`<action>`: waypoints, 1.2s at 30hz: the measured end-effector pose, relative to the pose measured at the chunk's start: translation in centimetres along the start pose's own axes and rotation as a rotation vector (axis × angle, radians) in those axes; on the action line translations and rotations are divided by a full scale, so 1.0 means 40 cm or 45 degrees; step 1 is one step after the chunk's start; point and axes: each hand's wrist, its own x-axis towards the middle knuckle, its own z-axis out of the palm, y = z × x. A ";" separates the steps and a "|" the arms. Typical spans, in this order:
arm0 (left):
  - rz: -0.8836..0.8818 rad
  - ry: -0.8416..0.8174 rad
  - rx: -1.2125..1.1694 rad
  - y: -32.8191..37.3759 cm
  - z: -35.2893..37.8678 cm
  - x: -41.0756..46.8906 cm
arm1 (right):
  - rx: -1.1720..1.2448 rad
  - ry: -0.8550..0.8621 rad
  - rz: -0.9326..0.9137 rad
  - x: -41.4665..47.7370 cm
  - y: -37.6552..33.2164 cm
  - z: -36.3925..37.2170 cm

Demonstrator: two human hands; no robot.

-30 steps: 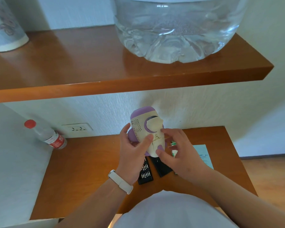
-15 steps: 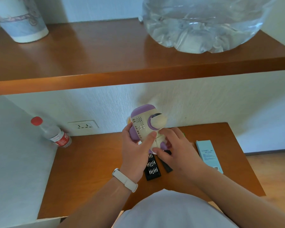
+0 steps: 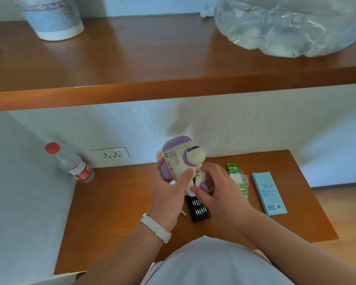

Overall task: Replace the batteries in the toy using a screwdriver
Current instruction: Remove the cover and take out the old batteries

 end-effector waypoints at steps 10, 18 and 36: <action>-0.141 0.046 -0.121 -0.018 -0.083 0.047 | 0.516 0.035 0.350 0.026 -0.012 0.050; -0.241 0.120 -0.242 -0.023 -0.184 0.097 | 0.519 -0.157 0.578 0.094 0.024 0.122; -0.377 0.456 -0.162 -0.082 -0.360 0.028 | -0.558 -0.863 -0.025 0.341 0.213 0.397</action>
